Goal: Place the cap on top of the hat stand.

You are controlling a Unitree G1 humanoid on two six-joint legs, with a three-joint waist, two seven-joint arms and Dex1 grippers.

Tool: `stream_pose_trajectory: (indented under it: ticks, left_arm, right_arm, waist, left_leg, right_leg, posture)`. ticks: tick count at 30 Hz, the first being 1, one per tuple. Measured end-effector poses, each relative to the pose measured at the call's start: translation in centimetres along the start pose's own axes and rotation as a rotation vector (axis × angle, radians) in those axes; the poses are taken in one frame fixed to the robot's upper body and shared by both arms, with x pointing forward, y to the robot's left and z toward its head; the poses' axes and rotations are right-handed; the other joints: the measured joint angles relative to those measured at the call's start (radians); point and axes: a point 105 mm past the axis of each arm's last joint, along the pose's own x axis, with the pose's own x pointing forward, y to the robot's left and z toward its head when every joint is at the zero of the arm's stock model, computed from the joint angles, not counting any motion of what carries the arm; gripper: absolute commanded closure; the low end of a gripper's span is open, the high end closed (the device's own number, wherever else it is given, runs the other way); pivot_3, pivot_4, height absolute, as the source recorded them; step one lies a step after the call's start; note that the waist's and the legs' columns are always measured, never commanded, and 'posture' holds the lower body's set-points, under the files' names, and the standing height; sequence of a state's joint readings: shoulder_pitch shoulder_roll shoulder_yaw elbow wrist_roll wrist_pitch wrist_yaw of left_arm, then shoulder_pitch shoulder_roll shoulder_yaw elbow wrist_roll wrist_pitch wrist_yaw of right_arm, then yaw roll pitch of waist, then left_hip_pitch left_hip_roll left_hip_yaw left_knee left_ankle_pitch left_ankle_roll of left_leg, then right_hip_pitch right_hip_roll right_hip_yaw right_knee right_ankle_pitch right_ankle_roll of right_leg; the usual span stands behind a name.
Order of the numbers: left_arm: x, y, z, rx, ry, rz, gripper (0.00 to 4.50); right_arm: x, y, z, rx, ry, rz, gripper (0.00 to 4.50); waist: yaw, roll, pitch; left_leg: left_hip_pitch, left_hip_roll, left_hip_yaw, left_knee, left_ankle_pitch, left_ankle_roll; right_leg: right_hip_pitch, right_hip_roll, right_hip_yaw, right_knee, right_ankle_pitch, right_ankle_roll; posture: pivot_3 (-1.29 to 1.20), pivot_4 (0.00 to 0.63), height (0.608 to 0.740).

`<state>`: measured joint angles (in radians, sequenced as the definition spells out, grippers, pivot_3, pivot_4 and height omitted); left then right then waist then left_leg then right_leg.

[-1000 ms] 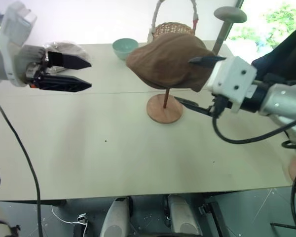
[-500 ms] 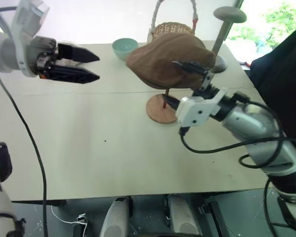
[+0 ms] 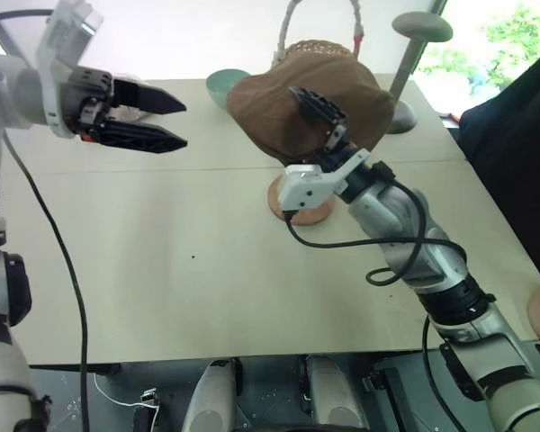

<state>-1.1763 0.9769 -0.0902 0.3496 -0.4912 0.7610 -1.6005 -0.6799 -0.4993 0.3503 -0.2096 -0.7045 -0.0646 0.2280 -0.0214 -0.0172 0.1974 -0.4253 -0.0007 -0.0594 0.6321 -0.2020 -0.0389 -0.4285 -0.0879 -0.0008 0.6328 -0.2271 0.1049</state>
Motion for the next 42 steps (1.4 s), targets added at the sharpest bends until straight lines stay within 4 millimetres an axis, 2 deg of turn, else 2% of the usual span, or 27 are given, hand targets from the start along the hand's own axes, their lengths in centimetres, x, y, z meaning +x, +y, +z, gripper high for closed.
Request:
stream_pose_trajectory:
  ticks: [1,4,12,15,17,29,31,36,42]
  left_arm:
    - [0.0,-0.1,0.1,0.003,0.0,-0.001,0.3]
    - [0.0,-0.3,0.3,0.006,-0.011,-0.006,0.3]
    - [-0.4,-0.1,-0.1,-0.006,-0.024,0.013,0.3]
    - [-0.3,0.0,-0.1,-0.006,-0.026,0.019,0.3]
    - [-0.3,0.0,0.0,-0.003,-0.028,0.019,0.3]
    - [-0.4,0.3,0.2,0.006,-0.032,0.031,0.3]
    - [-0.4,0.3,0.2,0.007,-0.033,0.034,0.3]
    - [-0.6,0.6,0.3,-0.002,-0.044,0.052,0.3]
    - [-1.2,1.0,0.5,-0.007,-0.065,0.087,0.3]
  right_arm:
    - [0.0,0.0,0.3,0.001,-0.012,-0.004,0.86]
    - [-0.2,0.2,0.8,-0.007,-0.035,-0.001,2.44]
    - [-1.1,0.1,1.1,-0.038,-0.059,0.017,2.44]
    - [-1.2,-0.4,0.9,-0.045,-0.052,0.009,3.34]
    - [-1.3,-0.4,0.8,-0.044,-0.048,0.011,4.37]
    - [-1.9,-0.9,0.5,-0.051,-0.049,-0.006,4.45]
    - [-2.2,-1.8,0.4,-0.077,-0.078,-0.028,4.45]
    - [-2.1,-7.4,0.4,-0.122,-0.214,-0.159,4.45]
    - [-2.1,-8.3,0.7,-0.119,-0.444,-0.134,4.45]
  waist:
    - [0.0,0.0,0.0]
    - [0.0,0.0,0.0]
    - [0.0,0.0,0.0]
    - [0.0,0.0,0.0]
    - [0.0,0.0,0.0]
    - [0.001,0.0,0.0]
    - [0.002,0.0,0.0]
    - [-0.002,0.0,0.0]
    - [-0.021,0.0,0.001]
  left_leg:
    - [0.0,0.0,0.0,0.0,0.0,0.0]
    - [0.0,0.0,0.0,0.0,0.0,0.0]
    - [0.0,0.0,0.0,0.0,0.0,0.0]
    - [0.0,0.0,0.0,0.0,0.0,0.0]
    - [0.0,0.0,0.0,0.0,0.0,0.0]
    - [0.0,0.0,0.0,0.0,0.0,0.0]
    - [0.0,0.0,0.0,0.0,0.0,0.0]
    - [0.001,0.0,0.0,0.0,0.0,0.0]
    - [0.001,0.0,0.0,-0.001,0.0,0.0]
  right_leg:
    - [0.0,0.0,0.0,0.0,0.0,0.0]
    - [0.0,0.0,0.0,0.0,0.0,0.0]
    - [0.0,0.0,0.0,0.0,0.0,0.0]
    - [0.0,0.0,0.0,0.001,0.0,0.0]
    - [0.0,0.0,0.0,0.001,0.0,0.0]
    - [0.0,0.0,0.0,0.001,0.0,0.0]
    - [0.0,0.0,0.0,0.0,0.0,0.0]
    - [0.0,0.0,0.0,0.0,0.0,0.0]
    - [0.0,0.0,0.0,0.0,0.001,0.001]
  posture:
    - [0.0,0.15,0.74]
    - [0.0,0.15,0.74]
    - [0.0,0.15,0.74]
    - [0.0,0.15,0.74]
    - [0.0,0.15,0.74]
    - [0.0,0.15,0.74]
    - [0.0,0.15,0.74]
    - [0.0,0.15,0.74]
    - [0.0,0.15,0.74]
